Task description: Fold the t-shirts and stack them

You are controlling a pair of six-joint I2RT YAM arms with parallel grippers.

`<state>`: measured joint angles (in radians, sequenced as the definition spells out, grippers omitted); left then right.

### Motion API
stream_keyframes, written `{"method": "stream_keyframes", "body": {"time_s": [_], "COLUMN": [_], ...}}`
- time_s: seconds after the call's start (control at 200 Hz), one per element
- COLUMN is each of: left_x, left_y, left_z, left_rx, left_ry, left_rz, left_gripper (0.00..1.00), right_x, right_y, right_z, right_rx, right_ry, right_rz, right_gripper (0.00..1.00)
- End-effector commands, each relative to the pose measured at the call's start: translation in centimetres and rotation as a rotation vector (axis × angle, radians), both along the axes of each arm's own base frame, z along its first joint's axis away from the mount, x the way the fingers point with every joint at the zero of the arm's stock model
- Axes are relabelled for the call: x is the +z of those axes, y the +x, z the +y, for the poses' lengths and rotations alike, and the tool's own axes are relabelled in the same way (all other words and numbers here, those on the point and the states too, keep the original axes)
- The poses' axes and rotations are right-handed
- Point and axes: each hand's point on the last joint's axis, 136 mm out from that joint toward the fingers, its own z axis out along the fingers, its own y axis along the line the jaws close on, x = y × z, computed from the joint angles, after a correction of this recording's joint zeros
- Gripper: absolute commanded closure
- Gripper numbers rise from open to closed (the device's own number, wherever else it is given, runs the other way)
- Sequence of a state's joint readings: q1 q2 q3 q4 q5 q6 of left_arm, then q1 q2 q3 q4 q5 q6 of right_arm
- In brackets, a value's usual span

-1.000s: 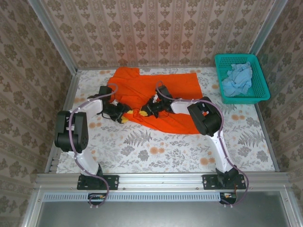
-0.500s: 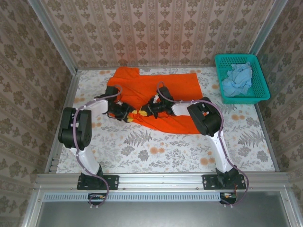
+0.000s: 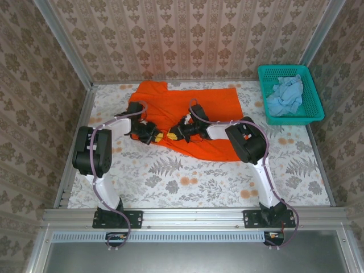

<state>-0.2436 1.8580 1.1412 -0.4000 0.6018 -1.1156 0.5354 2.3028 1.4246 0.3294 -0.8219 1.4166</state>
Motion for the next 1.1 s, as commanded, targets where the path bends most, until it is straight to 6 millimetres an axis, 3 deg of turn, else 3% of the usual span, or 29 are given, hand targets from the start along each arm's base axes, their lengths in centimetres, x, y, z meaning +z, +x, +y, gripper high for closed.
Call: {"method": "stream_keyframes", "body": {"time_s": [0.0, 0.06, 0.13, 0.53, 0.67, 0.76, 0.91, 0.98, 1.09], "left_x": [0.3, 0.3, 0.3, 0.4, 0.8, 1.5, 3.5, 4.3, 4.9], "left_y": [0.1, -0.1, -0.2, 0.3, 0.0, -0.3, -1.5, -2.8, -5.7], "left_z": [-0.1, -0.1, -0.1, -0.6, -0.3, 0.1, 1.4, 2.1, 3.7], "left_rx": [-0.016, -0.026, -0.028, -0.034, -0.045, -0.059, -0.136, -0.187, -0.254], "left_ry": [0.018, 0.023, 0.023, 0.002, 0.01, 0.018, 0.062, 0.082, 0.139], "left_rz": [-0.006, -0.001, -0.001, -0.015, -0.021, -0.033, -0.078, -0.091, -0.089], "left_gripper": [0.77, 0.69, 0.68, 0.97, 1.0, 1.0, 1.0, 1.0, 1.0], "right_x": [-0.7, -0.7, -0.6, -0.6, -0.3, 0.1, 1.7, 2.2, 1.7], "right_y": [-1.5, -1.5, -1.5, -1.6, -1.5, -1.5, -1.8, -2.0, -2.6], "right_z": [-0.8, -0.8, -0.8, -0.8, -1.0, -1.5, -3.7, -5.8, -10.8], "right_rx": [0.006, 0.006, 0.006, 0.012, 0.015, 0.01, -0.009, -0.033, -0.128], "right_ry": [-0.039, -0.039, -0.039, -0.046, -0.058, -0.084, -0.166, -0.227, -0.337], "right_rz": [0.097, 0.098, 0.097, 0.094, 0.078, 0.065, 0.009, -0.01, 0.011], "right_gripper": [0.91, 0.91, 0.91, 0.88, 0.81, 0.64, 0.39, 0.37, 0.37]}}
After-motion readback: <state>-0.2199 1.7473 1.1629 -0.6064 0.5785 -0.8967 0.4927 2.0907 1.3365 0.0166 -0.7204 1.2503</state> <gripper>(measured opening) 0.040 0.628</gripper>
